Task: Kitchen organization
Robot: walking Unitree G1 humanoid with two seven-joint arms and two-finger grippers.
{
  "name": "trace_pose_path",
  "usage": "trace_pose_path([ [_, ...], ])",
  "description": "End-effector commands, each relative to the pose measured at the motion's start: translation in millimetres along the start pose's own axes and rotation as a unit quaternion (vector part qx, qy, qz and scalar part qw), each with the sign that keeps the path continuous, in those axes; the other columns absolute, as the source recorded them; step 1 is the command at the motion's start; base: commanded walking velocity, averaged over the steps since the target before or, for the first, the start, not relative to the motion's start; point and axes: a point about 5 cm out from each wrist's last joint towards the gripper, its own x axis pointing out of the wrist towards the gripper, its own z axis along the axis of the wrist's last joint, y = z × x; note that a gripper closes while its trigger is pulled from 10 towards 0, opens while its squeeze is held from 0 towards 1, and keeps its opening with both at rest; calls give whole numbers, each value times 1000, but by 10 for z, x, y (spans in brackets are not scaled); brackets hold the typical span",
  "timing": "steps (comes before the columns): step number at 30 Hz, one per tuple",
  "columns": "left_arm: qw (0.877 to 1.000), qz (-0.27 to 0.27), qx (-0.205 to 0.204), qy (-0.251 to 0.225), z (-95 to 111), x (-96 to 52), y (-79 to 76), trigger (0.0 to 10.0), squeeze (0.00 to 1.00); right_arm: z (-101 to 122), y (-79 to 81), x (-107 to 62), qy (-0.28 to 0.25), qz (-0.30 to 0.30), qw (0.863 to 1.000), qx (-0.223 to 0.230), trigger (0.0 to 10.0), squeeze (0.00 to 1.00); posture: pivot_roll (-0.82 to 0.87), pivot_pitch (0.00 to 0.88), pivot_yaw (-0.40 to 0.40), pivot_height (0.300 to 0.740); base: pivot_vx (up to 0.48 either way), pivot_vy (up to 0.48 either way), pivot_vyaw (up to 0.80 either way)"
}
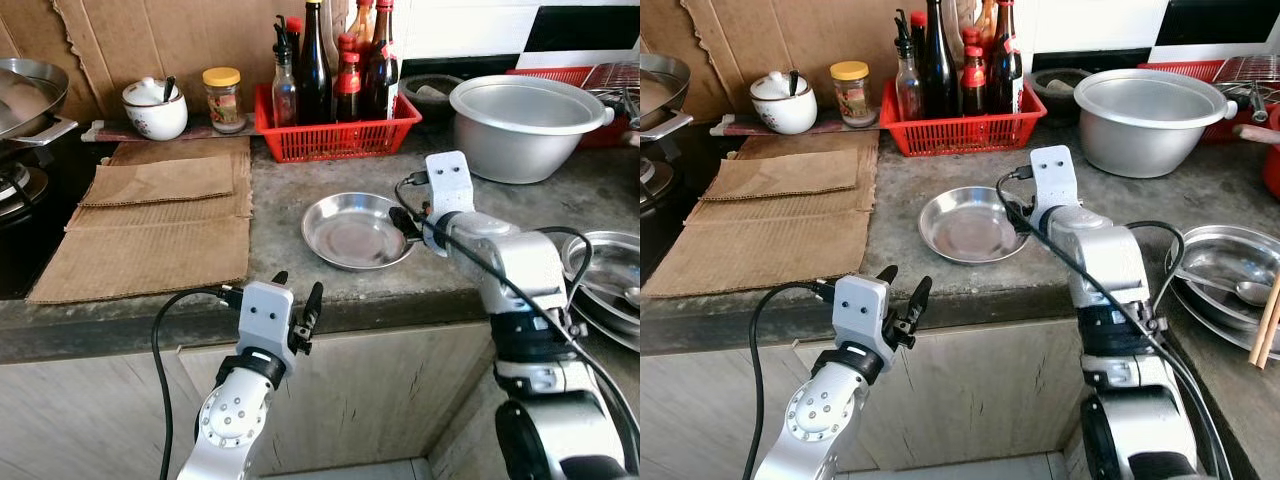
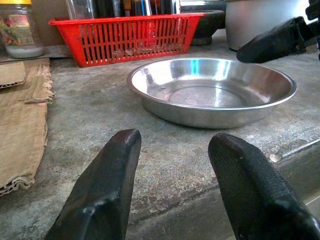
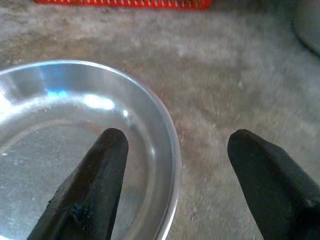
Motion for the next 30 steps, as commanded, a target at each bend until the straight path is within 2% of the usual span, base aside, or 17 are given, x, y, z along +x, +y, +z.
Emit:
trace_pose_path([
  [1,1000,3,2,-4,31,-12,6,10000,0,0,-4,9,18,8,1000,17,10000,0,88,83,-43,740,0,0,0],
  [10,1000,1,-2,-7,33,0,-20,10000,0,-42,29,49,53,27,998,27,10000,0,86,72,-46,740,0,0,0],
  [19,1000,1,-4,-9,34,-4,-33,10000,0,-155,72,108,105,45,993,12,10000,0,88,64,-54,740,0,0,0],
  [20,1000,1,-4,-9,33,-4,-33,10000,0,-169,75,113,109,45,993,9,3961,0,88,64,-54,740,0,0,0],
  [21,1000,1,-4,-10,34,-5,-35,10000,0,-180,77,118,112,45,993,9,0,0,86,67,-54,740,0,0,0],
  [30,1000,4,-4,-7,28,-4,-34,10000,0,-176,56,149,115,37,991,54,0,0,84,77,-54,740,0,0,0],
])
